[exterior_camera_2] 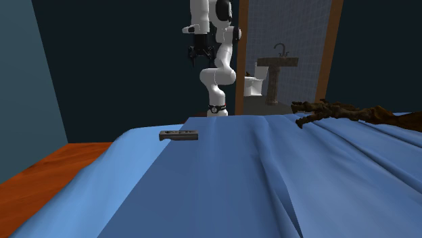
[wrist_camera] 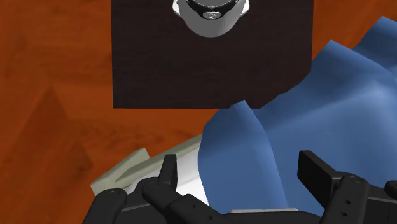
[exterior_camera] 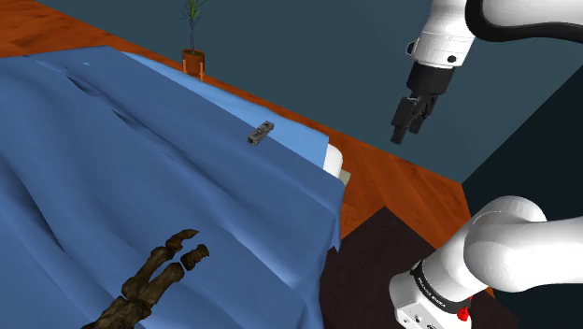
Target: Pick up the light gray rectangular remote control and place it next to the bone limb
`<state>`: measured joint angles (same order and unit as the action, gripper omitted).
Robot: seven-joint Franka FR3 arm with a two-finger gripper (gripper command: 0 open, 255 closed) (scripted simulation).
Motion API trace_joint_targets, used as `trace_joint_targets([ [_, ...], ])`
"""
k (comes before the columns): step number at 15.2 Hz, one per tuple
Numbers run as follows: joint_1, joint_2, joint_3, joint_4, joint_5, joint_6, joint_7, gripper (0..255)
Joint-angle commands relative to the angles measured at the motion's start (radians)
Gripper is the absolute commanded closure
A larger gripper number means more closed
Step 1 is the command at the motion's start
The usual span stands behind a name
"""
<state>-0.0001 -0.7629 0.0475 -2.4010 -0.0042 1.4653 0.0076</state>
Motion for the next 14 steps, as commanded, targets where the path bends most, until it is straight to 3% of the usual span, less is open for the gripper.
trace_joint_targets([
  [1, 0.000, 0.000, 0.000, 0.000, 0.000, 0.000, 0.000, 0],
  [8, -0.031, 0.173, 0.129, 0.011, 0.095, 0.201, 0.284, 0],
  [14, -0.067, 0.369, 0.223, 0.082, 0.118, 0.363, 0.521, 0],
])
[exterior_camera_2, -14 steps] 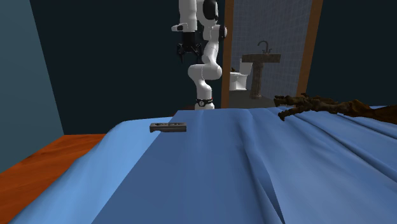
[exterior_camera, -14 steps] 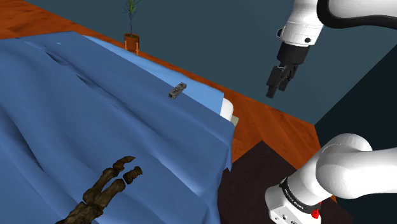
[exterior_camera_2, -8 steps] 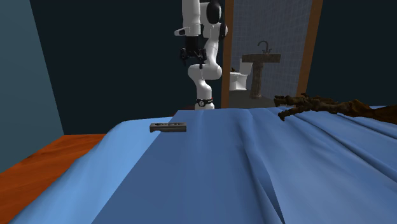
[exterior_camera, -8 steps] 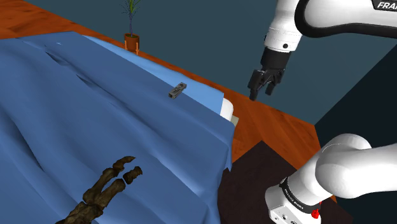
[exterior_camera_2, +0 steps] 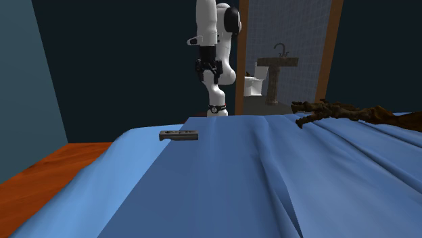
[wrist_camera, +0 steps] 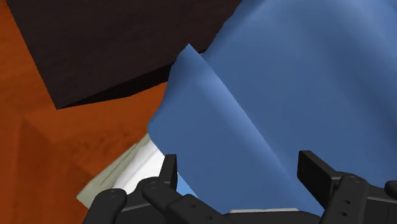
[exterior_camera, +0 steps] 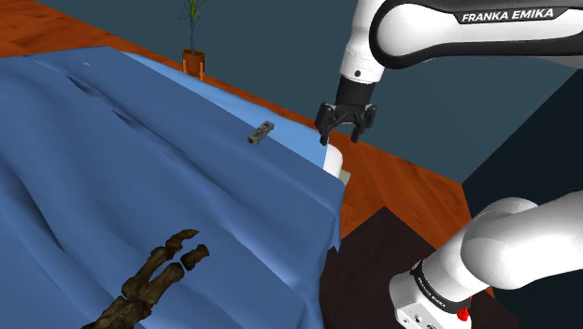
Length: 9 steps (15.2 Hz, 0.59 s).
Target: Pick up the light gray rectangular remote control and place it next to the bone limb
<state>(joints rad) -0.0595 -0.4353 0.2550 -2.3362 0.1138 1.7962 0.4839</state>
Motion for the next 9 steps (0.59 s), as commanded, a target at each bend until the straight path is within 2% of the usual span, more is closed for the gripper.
trace_joint_targets([
  [1, -0.015, 0.077, 0.029, 0.035, -0.002, 0.057, 0.084, 0],
  [9, -0.055, 0.379, 0.099, 0.218, -0.084, 0.211, 0.409, 0],
])
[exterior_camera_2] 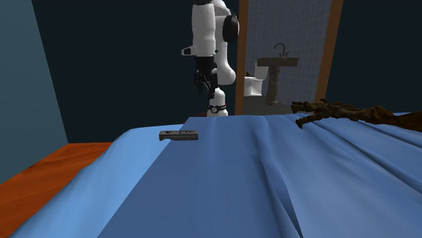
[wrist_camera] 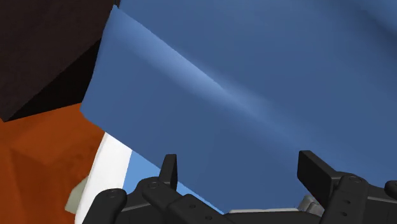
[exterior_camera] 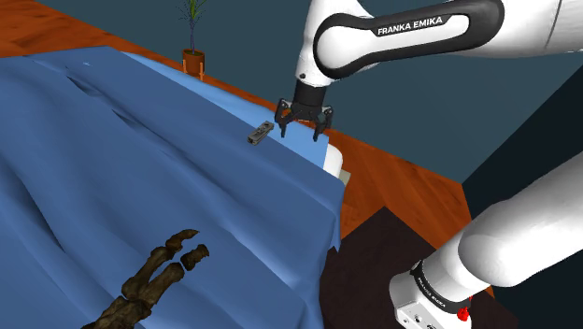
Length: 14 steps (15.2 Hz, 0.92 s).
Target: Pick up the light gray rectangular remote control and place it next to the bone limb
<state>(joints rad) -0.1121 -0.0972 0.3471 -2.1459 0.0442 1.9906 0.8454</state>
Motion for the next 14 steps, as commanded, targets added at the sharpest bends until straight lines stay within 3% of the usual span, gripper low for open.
trace_joint_targets([
  [1, -0.004, 0.079, 0.010, 0.056, -0.031, 0.030, 0.088, 0],
  [7, 0.008, 0.305, -0.006, 0.251, -0.132, 0.078, 0.315, 0],
  [14, 0.051, 0.556, -0.075, 0.530, -0.214, 0.076, 0.525, 0],
])
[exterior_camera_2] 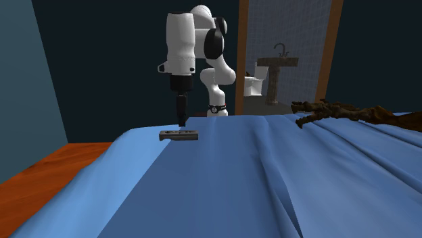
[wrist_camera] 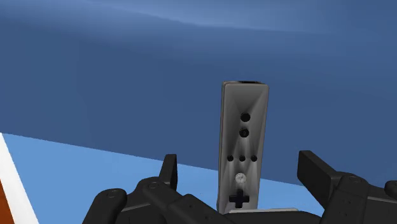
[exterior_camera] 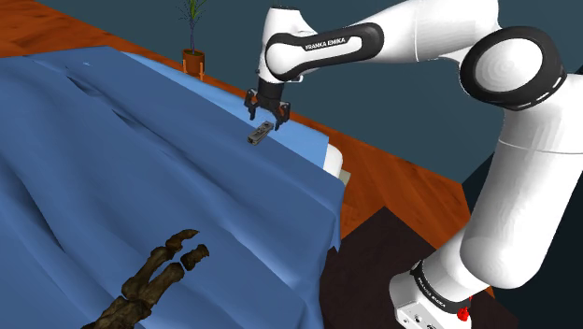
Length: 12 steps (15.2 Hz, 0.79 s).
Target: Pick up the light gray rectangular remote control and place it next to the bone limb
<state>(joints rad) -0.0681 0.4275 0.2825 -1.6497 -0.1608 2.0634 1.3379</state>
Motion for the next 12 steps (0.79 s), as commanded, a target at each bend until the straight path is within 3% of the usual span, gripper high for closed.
trace_joint_targets([
  [1, 0.009, 0.043, -0.014, 0.048, -0.011, 0.002, 0.041, 0],
  [8, 0.012, 0.087, -0.023, 0.010, -0.027, 0.082, 0.050, 0],
  [12, 0.012, 0.087, -0.023, 0.010, -0.027, 0.082, 0.050, 0],
])
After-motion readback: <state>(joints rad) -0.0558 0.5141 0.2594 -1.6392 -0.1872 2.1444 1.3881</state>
